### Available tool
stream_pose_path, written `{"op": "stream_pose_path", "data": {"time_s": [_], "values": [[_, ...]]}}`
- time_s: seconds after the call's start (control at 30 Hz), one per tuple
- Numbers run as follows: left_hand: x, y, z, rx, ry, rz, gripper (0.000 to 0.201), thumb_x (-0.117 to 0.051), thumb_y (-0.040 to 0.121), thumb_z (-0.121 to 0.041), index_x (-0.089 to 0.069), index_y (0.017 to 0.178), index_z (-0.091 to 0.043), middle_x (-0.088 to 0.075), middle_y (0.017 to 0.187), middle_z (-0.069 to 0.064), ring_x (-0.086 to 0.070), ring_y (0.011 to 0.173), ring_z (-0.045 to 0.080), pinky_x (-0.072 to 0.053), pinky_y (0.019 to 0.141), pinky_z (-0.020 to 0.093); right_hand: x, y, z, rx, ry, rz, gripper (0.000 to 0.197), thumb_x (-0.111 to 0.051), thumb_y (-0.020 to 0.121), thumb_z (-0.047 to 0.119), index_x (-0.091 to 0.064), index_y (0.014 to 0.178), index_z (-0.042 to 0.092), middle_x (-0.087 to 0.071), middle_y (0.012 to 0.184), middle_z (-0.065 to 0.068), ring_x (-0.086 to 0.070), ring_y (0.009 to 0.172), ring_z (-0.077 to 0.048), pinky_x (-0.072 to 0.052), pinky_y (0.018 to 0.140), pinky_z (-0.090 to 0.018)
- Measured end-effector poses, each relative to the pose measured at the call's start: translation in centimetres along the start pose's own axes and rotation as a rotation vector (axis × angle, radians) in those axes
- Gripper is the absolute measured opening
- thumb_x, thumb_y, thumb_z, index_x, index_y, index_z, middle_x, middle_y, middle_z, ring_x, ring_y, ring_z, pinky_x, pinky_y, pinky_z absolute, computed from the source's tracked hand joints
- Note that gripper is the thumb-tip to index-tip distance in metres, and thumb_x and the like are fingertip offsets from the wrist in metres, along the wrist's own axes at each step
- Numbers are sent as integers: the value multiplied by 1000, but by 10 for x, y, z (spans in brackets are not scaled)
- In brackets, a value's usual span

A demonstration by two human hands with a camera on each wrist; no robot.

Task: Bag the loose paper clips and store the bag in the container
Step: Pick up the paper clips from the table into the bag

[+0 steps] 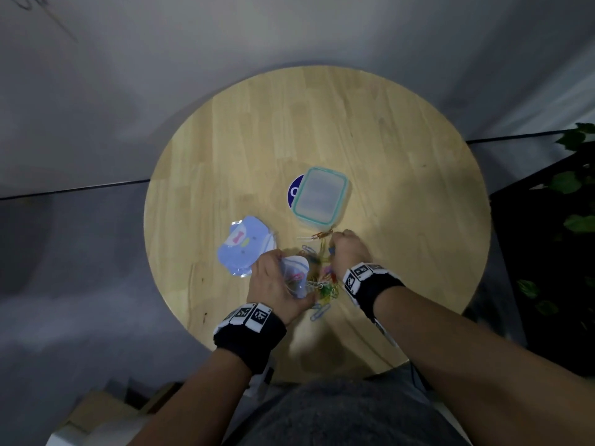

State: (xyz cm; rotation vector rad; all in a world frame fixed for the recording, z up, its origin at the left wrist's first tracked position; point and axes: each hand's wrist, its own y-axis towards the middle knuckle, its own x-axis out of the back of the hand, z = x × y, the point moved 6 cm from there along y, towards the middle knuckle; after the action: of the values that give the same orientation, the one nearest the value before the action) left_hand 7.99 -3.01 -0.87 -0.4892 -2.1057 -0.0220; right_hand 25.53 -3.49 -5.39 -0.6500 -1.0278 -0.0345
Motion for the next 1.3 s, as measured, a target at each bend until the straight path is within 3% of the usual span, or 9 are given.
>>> {"op": "stream_pose_path", "data": {"time_s": [0.3,0.37,0.47,0.53,0.6,0.73,1.0,1.13,1.3], "values": [[-7,8,-3,-22,22,44,90,-85,47,-35,-45,119,1,-50,107,15,-47,105,35,-39,86,34,9,-5,-22,-132,280,57,16,-58,79,2,-71,86,9,-71,98,-15,-64,96,-32,-53,79,-30],[-7,9,-4,-16,15,51,90,-86,48,-34,-45,120,2,-50,108,16,-46,106,35,-39,88,36,8,-13,-19,-82,237,37,13,-62,81,11,-68,91,7,-67,103,-16,-62,98,-33,-50,80,-32],[-8,9,-2,-8,13,57,90,-85,50,-34,-44,121,1,-49,110,15,-45,108,34,-38,89,35,-4,-26,-7,35,48,91,43,-73,75,28,-58,110,7,-53,114,-14,-52,106,-32,-44,87,-33],[-9,7,-1,-7,11,62,88,-85,50,-34,-44,121,0,-49,109,15,-46,107,34,-39,88,34,-9,-28,-1,78,-60,85,48,-72,76,22,-52,116,5,-50,118,-14,-51,111,-32,-44,91,-35],[-11,6,0,-5,9,72,88,-85,50,-34,-44,120,-1,-49,109,14,-46,106,33,-39,86,34,-7,-26,4,84,-91,59,36,-63,80,10,-53,114,5,-53,119,-16,-53,111,-33,-45,89,-34],[-13,5,3,-13,19,73,90,-84,47,-36,-44,120,-1,-50,107,14,-47,104,33,-41,85,35,-2,-24,1,25,11,87,22,-57,80,4,-63,101,7,-64,106,-17,-60,102,-34,-49,82,-32],[-18,11,-7,-31,13,96,88,-85,46,-32,-46,119,-2,-51,109,13,-48,105,33,-40,86,33,28,-36,-23,-150,421,43,26,-76,69,12,-71,95,11,-66,93,-10,-55,76,-19,-39,55,-16],[-23,17,-17,-59,5,100,91,-83,46,-41,-44,120,-5,-50,112,11,-47,107,33,-41,88,34,60,-48,-14,-133,542,-17,25,-81,63,14,-72,87,10,-68,80,-9,-63,78,-25,-50,70,-31],[-21,19,-41,-132,-14,32,94,-78,45,-55,-46,118,-5,-53,107,11,-50,102,34,-43,86,38,86,-57,11,6,276,-63,21,-71,72,11,-72,93,9,-72,93,-12,-62,86,-25,-45,74,-27]]}}
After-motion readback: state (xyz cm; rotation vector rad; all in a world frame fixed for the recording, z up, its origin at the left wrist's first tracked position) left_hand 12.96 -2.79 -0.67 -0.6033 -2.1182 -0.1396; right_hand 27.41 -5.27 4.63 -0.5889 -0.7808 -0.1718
